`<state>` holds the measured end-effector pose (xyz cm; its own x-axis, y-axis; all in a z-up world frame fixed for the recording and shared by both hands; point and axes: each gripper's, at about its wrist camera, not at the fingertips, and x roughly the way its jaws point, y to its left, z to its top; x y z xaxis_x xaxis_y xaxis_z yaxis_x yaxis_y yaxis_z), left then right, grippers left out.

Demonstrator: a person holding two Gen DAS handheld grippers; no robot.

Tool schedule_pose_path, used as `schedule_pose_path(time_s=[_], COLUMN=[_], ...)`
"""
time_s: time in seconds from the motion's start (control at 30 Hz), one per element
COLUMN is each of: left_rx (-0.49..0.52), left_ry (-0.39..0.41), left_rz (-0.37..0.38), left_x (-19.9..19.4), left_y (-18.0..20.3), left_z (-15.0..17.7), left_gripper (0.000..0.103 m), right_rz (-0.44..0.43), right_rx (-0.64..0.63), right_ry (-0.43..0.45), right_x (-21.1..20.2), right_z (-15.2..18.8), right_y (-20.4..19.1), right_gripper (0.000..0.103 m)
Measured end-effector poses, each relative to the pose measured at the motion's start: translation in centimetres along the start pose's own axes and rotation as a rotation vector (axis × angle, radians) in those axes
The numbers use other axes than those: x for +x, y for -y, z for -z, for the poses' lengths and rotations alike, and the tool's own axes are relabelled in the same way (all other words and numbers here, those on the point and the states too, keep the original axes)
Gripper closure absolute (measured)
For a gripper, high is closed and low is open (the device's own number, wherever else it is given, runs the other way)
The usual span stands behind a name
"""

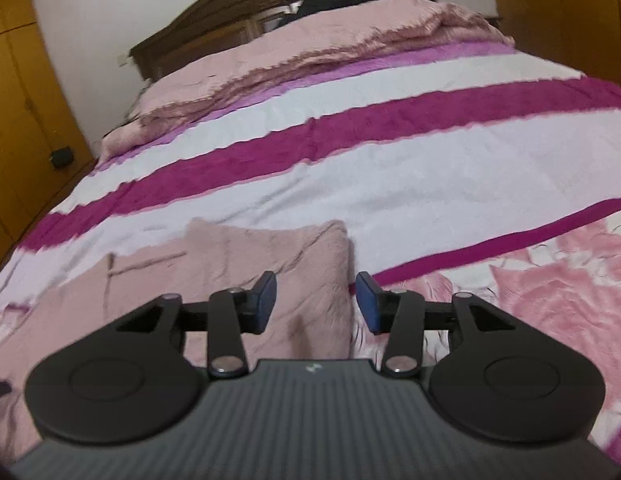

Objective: Fold small clothes

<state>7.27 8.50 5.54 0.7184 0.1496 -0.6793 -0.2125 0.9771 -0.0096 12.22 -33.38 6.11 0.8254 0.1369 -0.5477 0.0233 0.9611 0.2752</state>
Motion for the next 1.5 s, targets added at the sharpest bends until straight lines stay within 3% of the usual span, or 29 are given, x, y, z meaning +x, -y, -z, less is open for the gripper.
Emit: schedule_pose_path(time_s=[0.33,0.4,0.47,0.83,1.07,1.5], left_rx=[-0.071,-0.096,-0.127,-0.382,-0.661,-0.760], left_ry=[0.021,0.022,0.020,-0.005,-0.031,0.064], left_rz=[-0.052,-0.077,-0.094,-0.177,-0.119,-0.120], left_x=[-4.7,-5.5,-6.2,-7.1,-5.1,-2.8], left_y=[-4.2,-5.5,-6.9,-16.7,-22.2,-23.7], left_z=[1.0,1.2,1.5,4.1,6.1,5.0], left_gripper=[0.055,0.053,0.051,0.031,0.031,0.030], right_rz=[-0.110,-0.119,-0.125,-0.109,-0.046,-0.032], right_rx=[0.011,0.003,-0.007,-0.006,0.001,-0.014], right_ry=[-0.006,-0.001,0.004,-0.034,-0.062,-0.091], right_x=[-8.0,-9.0,-9.7,-10.7,-10.2,-9.7], right_z=[3.5,4.4,5.3,9.4,11.4,12.8], right_y=[-2.9,-3.7,-4.5,-6.8,-6.8,-7.5], right_gripper=[0.056,0.047,0.041,0.041,0.041,0.041])
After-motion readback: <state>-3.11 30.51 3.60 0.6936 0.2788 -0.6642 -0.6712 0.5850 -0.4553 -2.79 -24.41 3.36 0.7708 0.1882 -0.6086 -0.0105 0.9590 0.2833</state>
